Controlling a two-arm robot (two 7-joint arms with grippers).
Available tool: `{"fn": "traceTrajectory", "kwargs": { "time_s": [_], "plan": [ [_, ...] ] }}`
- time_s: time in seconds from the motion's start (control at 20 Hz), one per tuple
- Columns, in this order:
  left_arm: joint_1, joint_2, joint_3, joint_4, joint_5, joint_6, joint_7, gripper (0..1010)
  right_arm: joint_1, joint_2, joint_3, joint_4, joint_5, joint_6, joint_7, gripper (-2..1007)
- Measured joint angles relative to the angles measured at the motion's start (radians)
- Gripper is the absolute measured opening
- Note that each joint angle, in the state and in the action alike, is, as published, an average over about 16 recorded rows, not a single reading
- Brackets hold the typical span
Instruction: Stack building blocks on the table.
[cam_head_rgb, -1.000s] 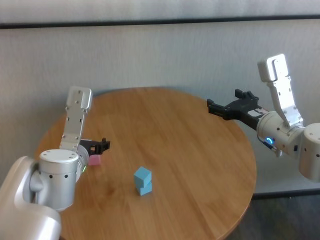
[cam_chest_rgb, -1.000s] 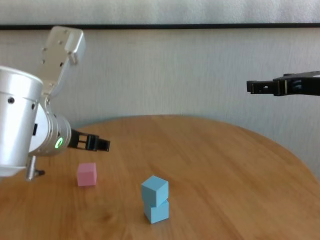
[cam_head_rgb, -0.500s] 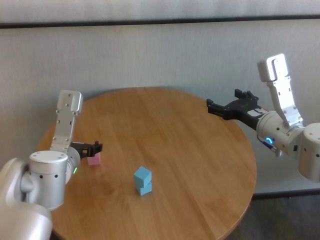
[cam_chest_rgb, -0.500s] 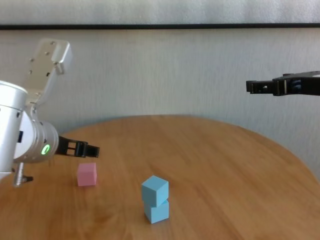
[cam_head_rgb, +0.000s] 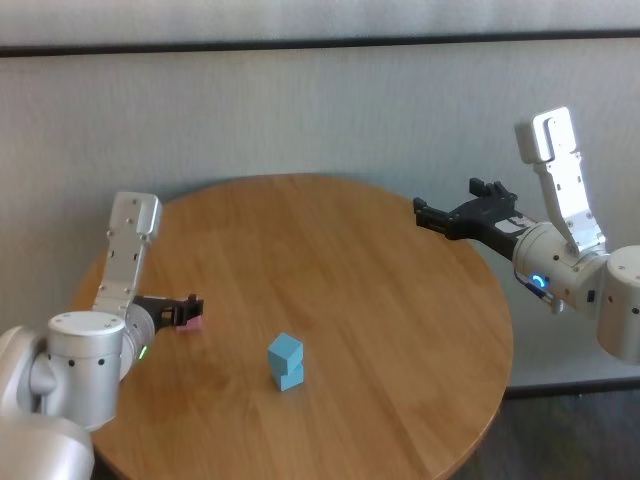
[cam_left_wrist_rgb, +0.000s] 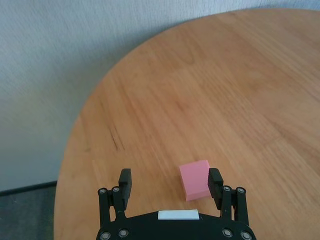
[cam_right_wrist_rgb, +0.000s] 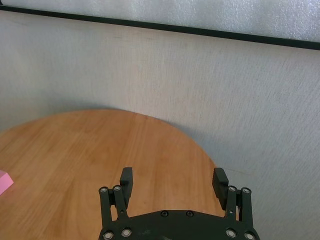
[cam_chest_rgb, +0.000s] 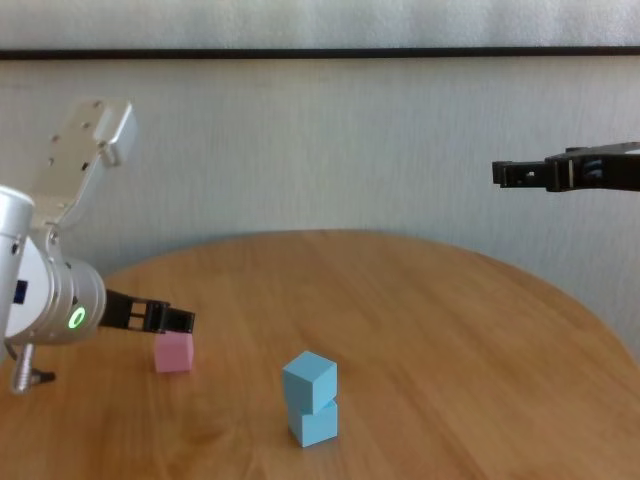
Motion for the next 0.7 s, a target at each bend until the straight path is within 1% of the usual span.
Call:
{"fn": "traceTrajectory", "kwargs": {
  "time_s": [0.4, 0.7],
  "plan": [
    [0.0, -0.007, -0.02, 0.018, -0.009, -0.028, -0.037, 1002, 0.0, 0.0, 0.0, 0.0, 0.0, 0.0, 0.0, 1005],
    [-0.009, -0.012, -0.029, 0.036, -0.006, -0.042, -0.061, 1003, 0.0, 0.0, 0.0, 0.0, 0.0, 0.0, 0.0, 1005]
  ]
}}
